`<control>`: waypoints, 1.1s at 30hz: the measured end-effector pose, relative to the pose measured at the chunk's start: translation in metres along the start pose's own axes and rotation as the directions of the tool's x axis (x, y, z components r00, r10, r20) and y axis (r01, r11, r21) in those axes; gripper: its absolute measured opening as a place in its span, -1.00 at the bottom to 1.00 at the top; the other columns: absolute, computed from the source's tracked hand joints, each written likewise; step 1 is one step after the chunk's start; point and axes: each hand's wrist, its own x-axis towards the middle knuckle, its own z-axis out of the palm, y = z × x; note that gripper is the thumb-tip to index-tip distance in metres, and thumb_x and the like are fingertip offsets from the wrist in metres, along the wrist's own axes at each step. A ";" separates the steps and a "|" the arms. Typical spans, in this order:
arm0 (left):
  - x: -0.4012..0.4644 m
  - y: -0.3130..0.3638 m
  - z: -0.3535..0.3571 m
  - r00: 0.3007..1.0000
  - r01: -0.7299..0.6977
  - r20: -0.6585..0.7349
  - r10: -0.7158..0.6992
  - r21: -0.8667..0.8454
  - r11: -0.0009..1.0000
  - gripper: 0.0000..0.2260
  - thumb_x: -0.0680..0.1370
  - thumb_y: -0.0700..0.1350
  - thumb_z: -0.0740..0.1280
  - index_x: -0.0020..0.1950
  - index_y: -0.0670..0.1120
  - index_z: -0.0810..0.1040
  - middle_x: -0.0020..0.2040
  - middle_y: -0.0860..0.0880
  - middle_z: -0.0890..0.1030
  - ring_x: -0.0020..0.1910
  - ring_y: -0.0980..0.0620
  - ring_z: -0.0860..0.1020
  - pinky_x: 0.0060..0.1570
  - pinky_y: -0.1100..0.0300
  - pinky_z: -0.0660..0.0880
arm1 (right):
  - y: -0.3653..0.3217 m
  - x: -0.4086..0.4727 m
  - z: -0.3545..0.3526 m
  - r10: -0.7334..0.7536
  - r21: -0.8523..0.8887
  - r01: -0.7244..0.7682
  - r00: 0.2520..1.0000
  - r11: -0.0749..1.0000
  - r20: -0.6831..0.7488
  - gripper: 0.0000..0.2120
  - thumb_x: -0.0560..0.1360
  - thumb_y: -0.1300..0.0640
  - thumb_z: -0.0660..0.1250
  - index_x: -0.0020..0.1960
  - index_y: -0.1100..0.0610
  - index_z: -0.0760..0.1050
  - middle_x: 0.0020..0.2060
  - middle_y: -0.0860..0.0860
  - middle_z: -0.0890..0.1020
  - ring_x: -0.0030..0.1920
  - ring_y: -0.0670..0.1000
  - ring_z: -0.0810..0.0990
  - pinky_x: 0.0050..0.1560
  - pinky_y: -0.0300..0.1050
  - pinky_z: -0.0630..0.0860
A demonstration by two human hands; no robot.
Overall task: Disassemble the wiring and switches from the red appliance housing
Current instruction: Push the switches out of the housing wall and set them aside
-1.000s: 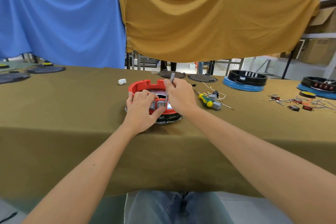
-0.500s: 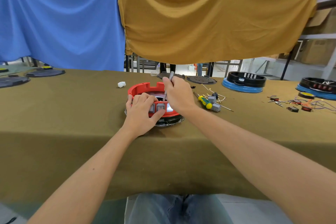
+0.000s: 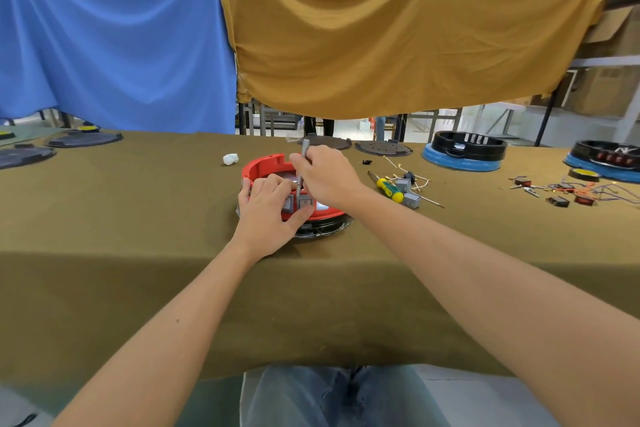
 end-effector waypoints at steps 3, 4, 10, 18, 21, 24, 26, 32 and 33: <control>0.000 0.001 -0.001 1.000 0.005 0.002 -0.005 0.008 1.000 -0.61 0.50 0.26 0.17 0.06 -0.03 0.51 0.00 0.10 0.40 0.18 -0.02 0.38 0.49 -0.20 -0.04 | -0.004 0.008 -0.003 0.048 -0.062 -0.045 0.997 0.997 0.055 -0.56 0.66 0.06 0.15 -0.37 0.15 0.28 -0.48 0.01 0.36 -0.45 0.02 0.33 -0.36 -0.08 0.30; 0.000 0.001 -0.001 1.000 0.008 0.009 -0.008 0.011 1.000 -0.56 0.48 0.29 0.14 0.07 -0.03 0.52 0.00 0.10 0.40 0.19 -0.02 0.37 0.49 -0.20 -0.04 | -0.006 0.010 -0.004 0.057 -0.074 -0.052 0.996 0.996 0.071 -0.55 0.66 0.07 0.16 -0.39 0.14 0.25 -0.50 0.01 0.34 -0.47 0.02 0.32 -0.38 -0.10 0.27; 0.000 0.002 -0.002 1.000 0.014 0.002 -0.014 -0.027 1.000 -0.59 0.52 0.30 0.06 0.03 0.04 0.50 -0.03 0.14 0.41 0.12 0.11 0.32 0.49 -0.13 -0.06 | -0.002 -0.007 -0.008 0.039 0.232 -0.041 0.999 0.972 0.015 -0.64 0.67 0.07 0.20 -0.19 0.26 0.52 -0.41 0.07 0.53 -0.39 0.03 0.50 -0.26 0.05 0.55; 0.009 0.006 -0.017 0.989 0.039 0.135 -0.056 0.125 0.991 -0.74 0.68 0.05 0.07 0.13 0.05 0.53 -0.01 0.10 0.44 0.09 0.09 0.37 0.41 0.01 0.01 | 0.062 -0.058 -0.022 0.339 0.873 -0.178 0.941 0.455 0.015 -0.90 0.56 0.27 0.39 0.05 0.28 0.62 -0.20 0.15 0.71 -0.27 0.00 0.66 -0.16 -0.15 0.66; 0.020 0.018 -0.026 0.968 0.018 0.241 -0.070 0.215 0.976 -0.76 0.67 0.05 0.10 0.13 0.05 0.54 -0.06 0.05 0.46 0.04 0.01 0.44 0.25 0.01 0.19 | 0.078 -0.068 -0.018 0.421 0.913 -0.249 0.902 0.324 0.096 -0.85 0.52 0.36 0.40 0.08 0.28 0.62 -0.13 0.20 0.72 -0.23 0.03 0.68 -0.15 -0.11 0.67; 0.031 0.036 -0.029 0.932 -0.014 0.354 -0.081 0.259 0.966 -0.75 0.66 0.10 0.14 0.15 0.01 0.53 -0.02 0.03 0.48 -0.02 -0.01 0.47 0.10 0.01 0.34 | 0.083 -0.070 -0.011 0.469 0.915 -0.276 0.876 0.294 0.113 -0.85 0.54 0.34 0.37 0.11 0.29 0.59 -0.23 0.13 0.71 -0.31 -0.02 0.65 -0.23 -0.12 0.66; 0.036 0.043 -0.033 0.906 0.014 0.412 -0.097 0.199 0.980 -0.75 0.65 0.11 0.18 0.14 0.00 0.55 -0.01 0.04 0.52 -0.03 0.01 0.50 0.06 0.00 0.45 | 0.085 -0.071 -0.009 0.478 0.909 -0.274 0.873 0.314 0.098 -0.86 0.55 0.33 0.36 0.11 0.27 0.57 -0.28 0.09 0.69 -0.35 -0.04 0.63 -0.29 -0.15 0.63; 0.038 0.048 -0.041 0.852 0.145 0.502 -0.150 0.049 0.988 -0.78 0.65 0.07 0.20 0.06 0.00 0.58 0.05 0.06 0.61 0.05 0.02 0.57 0.13 -0.06 0.50 | 0.090 -0.074 -0.004 0.387 0.838 -0.266 0.919 0.477 0.071 -0.85 0.61 0.26 0.29 0.12 0.16 0.60 -0.35 0.02 0.55 -0.41 -0.10 0.50 -0.33 -0.20 0.57; 0.036 0.050 -0.041 0.859 0.168 0.485 -0.166 0.040 0.985 -0.80 0.65 0.06 0.21 0.04 0.00 0.57 0.03 0.06 0.60 0.04 0.02 0.57 0.14 -0.06 0.50 | 0.090 -0.074 -0.002 0.377 0.810 -0.269 0.924 0.521 0.065 -0.85 0.63 0.23 0.27 0.10 0.12 0.60 -0.36 -0.01 0.51 -0.42 -0.12 0.47 -0.32 -0.20 0.57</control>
